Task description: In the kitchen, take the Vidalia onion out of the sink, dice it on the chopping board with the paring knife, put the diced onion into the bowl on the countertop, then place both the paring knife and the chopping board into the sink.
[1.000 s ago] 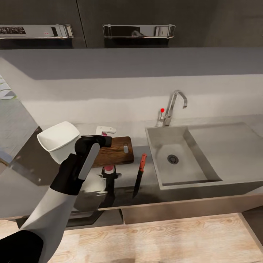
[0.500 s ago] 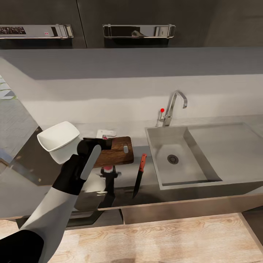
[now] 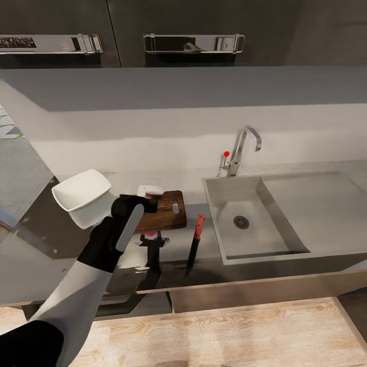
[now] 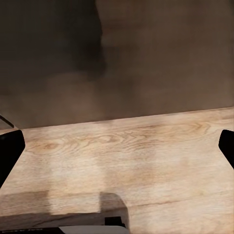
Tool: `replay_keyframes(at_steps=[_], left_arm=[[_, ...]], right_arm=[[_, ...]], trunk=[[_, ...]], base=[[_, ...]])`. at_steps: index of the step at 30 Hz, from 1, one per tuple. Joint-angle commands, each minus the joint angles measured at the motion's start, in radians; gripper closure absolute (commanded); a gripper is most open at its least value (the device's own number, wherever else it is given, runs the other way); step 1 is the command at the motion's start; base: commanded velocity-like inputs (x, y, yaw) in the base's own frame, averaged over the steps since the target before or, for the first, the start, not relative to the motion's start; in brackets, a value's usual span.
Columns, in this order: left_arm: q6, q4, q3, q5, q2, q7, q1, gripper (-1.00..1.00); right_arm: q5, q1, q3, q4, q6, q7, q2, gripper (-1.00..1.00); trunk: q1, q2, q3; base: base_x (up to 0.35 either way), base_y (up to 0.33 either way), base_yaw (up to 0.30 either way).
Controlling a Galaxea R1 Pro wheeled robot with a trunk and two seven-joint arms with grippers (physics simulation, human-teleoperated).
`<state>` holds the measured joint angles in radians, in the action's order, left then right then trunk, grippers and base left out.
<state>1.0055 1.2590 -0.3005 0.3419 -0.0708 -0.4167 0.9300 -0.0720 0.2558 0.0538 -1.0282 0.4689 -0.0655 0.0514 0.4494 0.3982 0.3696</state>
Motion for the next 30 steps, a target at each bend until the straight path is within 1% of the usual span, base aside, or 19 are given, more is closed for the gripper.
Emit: replay_keyframes(at_steps=[1,30], left_arm=[[0.003,-0.001,-0.001,0.009,0.000,-0.010,0.001,1.00],[0.002,-0.002,-0.002,0.009,-0.001,-0.010,0.000,1.00]], right_arm=[[-0.008,0.000,0.001,-0.001,0.000,-0.005,0.001,-1.00],[-0.009,0.000,0.001,-0.001,0.000,-0.004,0.001,-1.00]], trunk=[[0.001,0.002,0.002],[0.001,0.002,0.002]], base=[[0.000,0.000,0.000],[0.000,0.000,0.000]])
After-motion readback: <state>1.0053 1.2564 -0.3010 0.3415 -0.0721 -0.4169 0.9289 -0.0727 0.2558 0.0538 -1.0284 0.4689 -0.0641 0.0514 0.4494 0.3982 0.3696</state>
